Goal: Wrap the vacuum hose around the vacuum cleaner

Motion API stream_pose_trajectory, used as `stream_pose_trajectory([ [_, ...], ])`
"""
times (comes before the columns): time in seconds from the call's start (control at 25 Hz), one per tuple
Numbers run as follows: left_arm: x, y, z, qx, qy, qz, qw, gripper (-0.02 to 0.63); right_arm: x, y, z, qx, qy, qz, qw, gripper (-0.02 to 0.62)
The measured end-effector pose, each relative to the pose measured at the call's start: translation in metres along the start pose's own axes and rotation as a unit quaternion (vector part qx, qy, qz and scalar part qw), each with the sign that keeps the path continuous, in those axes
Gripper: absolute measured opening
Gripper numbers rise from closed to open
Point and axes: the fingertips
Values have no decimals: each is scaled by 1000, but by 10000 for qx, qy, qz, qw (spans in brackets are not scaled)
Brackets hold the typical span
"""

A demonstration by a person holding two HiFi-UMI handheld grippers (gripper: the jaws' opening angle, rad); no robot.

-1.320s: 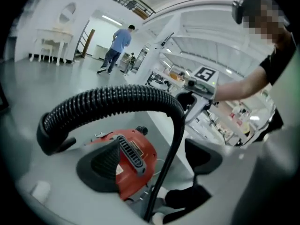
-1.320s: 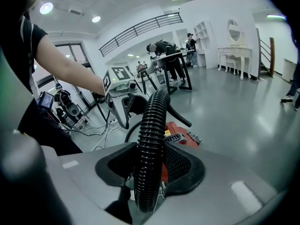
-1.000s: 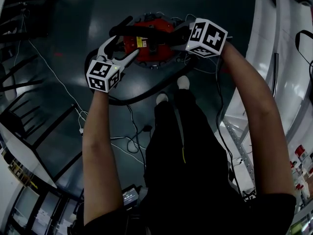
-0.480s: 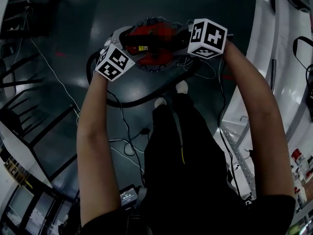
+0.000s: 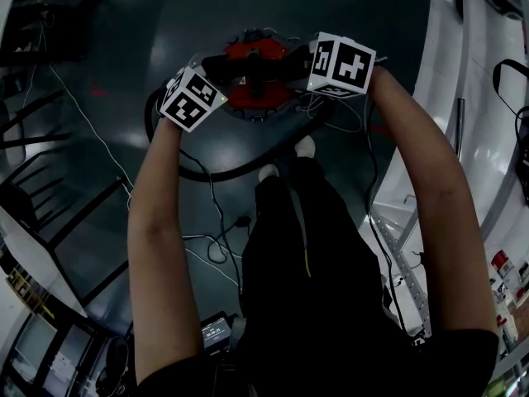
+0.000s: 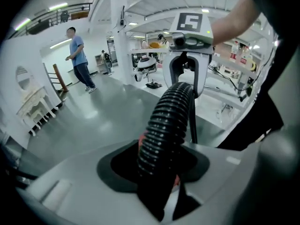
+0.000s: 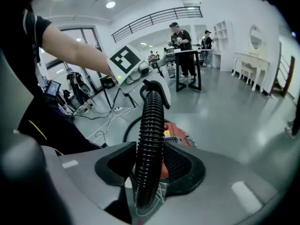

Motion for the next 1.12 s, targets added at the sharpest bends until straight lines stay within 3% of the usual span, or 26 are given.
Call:
stream_pose_trajectory([
  [0.08,7,4,2,6,-147,287,9995,193,-12,-2,1,-100,417,31,9991,179],
  [0.16,13,9,5,16,-295,535,9981,187,-22,0,1,-132,683,-24,9976,227],
  [0.32,22,18,15,94,-416,720,9965,178,-37,10,-1,-33,1078,-129,9941,268],
  [0.72,37,4,55,35,-299,955,9950,163,-39,40,-17,79,1295,-451,9905,284],
  [0.96,38,-4,68,-150,-98,1504,9885,164,-47,50,-15,-24,1635,-753,9837,290],
  [1.12,30,-5,79,-174,89,1627,9865,155,-51,51,-12,59,1814,-824,9799,288],
])
Point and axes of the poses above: the fingertips, and each gripper's own axes: z backward along the fingers, x to its left, y out of its underside, and after that the axes turned 13 degrees about -z, right-handed
